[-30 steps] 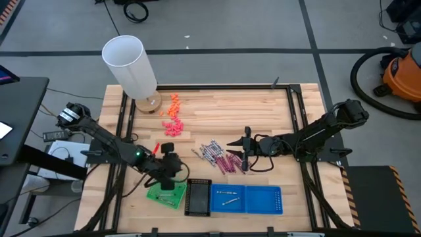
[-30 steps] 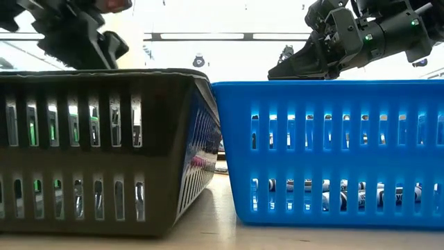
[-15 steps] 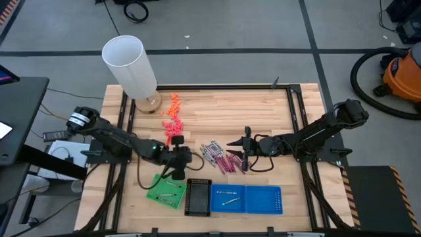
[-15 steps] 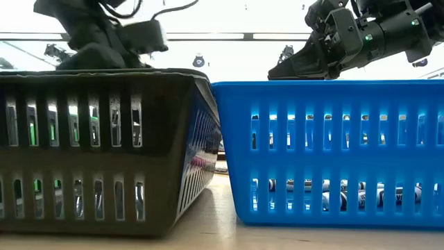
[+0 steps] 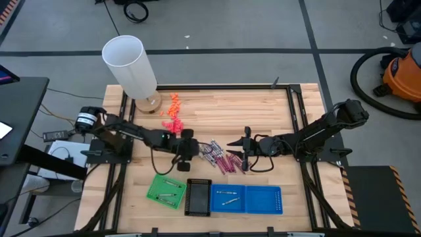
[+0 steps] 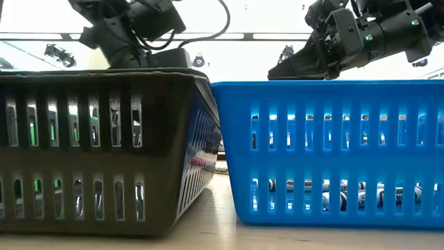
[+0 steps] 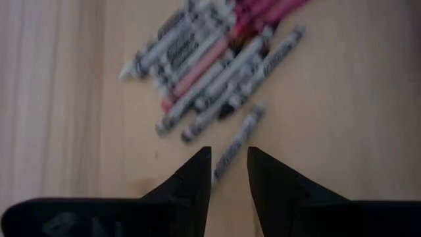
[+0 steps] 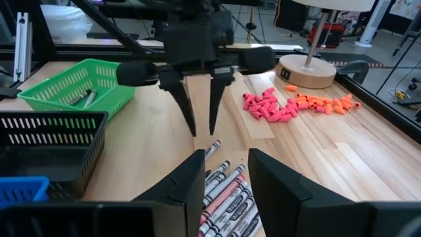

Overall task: Sort crayons
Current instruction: Put the black crayon into the green bin

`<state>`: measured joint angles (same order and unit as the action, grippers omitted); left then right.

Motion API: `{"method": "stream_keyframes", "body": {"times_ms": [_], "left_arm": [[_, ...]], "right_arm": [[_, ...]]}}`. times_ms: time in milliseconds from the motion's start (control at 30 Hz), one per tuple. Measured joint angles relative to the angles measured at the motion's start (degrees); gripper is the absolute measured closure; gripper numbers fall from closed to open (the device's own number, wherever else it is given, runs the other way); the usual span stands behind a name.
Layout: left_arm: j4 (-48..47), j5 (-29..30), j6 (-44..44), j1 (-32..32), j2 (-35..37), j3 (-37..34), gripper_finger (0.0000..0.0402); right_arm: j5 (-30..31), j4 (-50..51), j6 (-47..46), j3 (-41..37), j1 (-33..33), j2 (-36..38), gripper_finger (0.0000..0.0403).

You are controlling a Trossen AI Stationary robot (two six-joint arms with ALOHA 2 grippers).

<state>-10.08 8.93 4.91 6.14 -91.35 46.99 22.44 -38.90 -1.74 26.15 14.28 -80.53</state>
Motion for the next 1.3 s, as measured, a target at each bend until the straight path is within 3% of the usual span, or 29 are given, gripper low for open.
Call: {"method": "stream_keyframes", "body": {"times_ms": [300,633,967,1167,1300], "left_arm": [[4.59,-5.37,8.26,-2.79,-3.37,-0.04,0.0292],[3.85,-9.94,7.44,-5.35,-8.44,0.28,0.0299],[1.76,-10.93,6.3,-5.06,-7.8,0.28,0.0389],[-0.91,-12.69,5.67,-3.72,-6.29,0.06,0.0379],[-7.66,-14.12,2.76,-2.51,-1.89,-0.4,0.0379]], "right_arm": [[-0.04,0.57,0.02,-0.04,0.0,-0.02,0.0276],[-0.06,0.81,-0.13,-0.03,0.0,-0.02,0.0276],[-0.05,0.07,0.2,-0.02,0.13,-0.02,0.0276],[-0.07,0.11,0.18,-0.02,0.22,-0.02,0.0276],[-0.04,0.17,0.04,-0.03,0.22,-0.02,0.0276]]}}
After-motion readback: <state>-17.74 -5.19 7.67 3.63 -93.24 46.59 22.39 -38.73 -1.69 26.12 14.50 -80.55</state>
